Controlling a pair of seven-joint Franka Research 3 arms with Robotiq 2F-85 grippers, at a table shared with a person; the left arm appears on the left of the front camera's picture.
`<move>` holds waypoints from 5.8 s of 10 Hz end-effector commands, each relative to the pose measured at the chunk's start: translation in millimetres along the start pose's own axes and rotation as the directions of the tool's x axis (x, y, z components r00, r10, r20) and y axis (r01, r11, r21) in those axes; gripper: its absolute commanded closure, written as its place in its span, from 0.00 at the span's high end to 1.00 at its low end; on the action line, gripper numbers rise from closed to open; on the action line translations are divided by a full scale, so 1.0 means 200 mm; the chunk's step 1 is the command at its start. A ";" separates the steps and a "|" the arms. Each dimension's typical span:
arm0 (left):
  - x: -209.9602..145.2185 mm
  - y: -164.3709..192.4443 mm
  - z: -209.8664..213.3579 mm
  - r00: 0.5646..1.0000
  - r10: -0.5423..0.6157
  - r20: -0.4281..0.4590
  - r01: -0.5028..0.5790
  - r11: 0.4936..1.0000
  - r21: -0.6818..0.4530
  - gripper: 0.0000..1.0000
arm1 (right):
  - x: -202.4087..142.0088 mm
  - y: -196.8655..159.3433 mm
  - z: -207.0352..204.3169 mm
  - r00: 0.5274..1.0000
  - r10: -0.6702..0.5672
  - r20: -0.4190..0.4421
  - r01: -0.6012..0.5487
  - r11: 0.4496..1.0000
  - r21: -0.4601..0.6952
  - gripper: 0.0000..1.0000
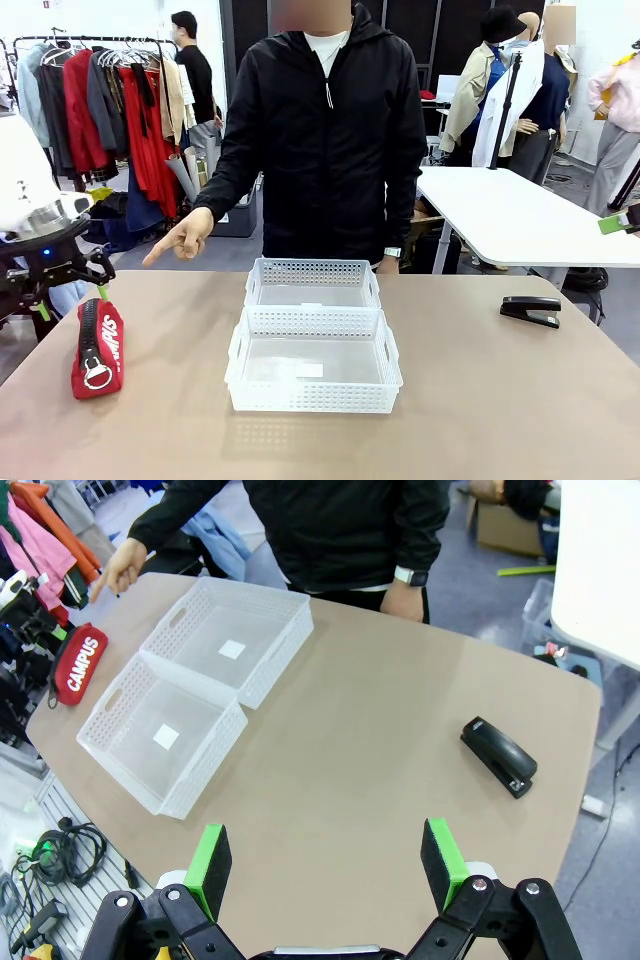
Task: Distribute items into two baskets.
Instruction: Pick up the Pencil pouch that the person points to, then move the picked Pencil pouch towards the Organizing basket indicated by the person, stopping as directed.
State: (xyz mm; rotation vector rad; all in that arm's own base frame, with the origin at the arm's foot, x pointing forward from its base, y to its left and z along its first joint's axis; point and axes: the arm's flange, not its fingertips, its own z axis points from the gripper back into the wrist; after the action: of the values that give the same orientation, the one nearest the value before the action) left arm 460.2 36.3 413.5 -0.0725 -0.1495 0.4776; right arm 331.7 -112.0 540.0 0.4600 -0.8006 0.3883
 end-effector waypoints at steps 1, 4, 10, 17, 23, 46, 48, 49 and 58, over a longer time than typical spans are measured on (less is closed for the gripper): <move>0.06 -0.02 -0.05 1.000 0.026 -0.012 -0.026 0.999 -0.025 1.00 | 0.01 0.00 0.00 1.000 0.002 0.009 -0.002 1.000 0.009 1.00; 0.10 -0.03 -0.14 0.999 0.041 -0.030 -0.042 0.999 -0.026 1.00 | 0.01 0.00 0.00 1.000 0.002 0.009 -0.002 1.000 0.009 1.00; 0.10 -0.01 -0.29 0.996 0.041 -0.081 -0.043 0.999 -0.022 1.00 | 0.01 0.00 0.00 1.000 0.002 0.009 -0.002 1.000 0.009 1.00; 0.10 -0.01 -0.35 0.991 0.020 -0.131 -0.023 1.000 -0.020 0.14 | 0.01 0.00 0.00 1.000 0.002 0.009 -0.002 1.000 0.009 1.00; 0.10 -0.01 -0.35 0.988 -0.004 -0.153 0.001 1.000 -0.025 0.00 | 0.01 0.00 0.00 1.000 0.002 0.009 -0.002 1.000 0.009 1.00; 0.06 -0.06 0.87 0.364 -0.891 -0.269 0.821 0.444 -0.358 0.00 | 0.01 0.00 0.00 1.000 0.002 0.009 -0.002 1.000 0.009 1.00; 0.04 -0.06 0.80 0.414 -0.871 -0.266 0.797 0.487 -0.357 0.00 | 0.01 0.00 0.00 1.000 0.002 0.009 -0.002 1.000 0.009 1.00; 0.04 -0.06 0.80 0.414 -0.871 -0.266 0.797 0.487 -0.357 0.00 | 0.01 0.00 0.00 1.000 0.002 0.009 -0.002 1.000 0.009 1.00; 0.04 -0.06 0.80 0.414 -0.871 -0.266 0.797 0.487 -0.357 0.00 | 0.01 0.00 0.00 1.000 0.002 0.009 -0.002 1.000 0.009 1.00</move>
State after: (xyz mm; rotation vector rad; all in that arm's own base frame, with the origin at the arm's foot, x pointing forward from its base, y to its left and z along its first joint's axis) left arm 448.8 35.0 572.9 -0.2563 0.2203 -0.6318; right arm 331.6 -112.2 540.0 0.4587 -0.8002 0.3875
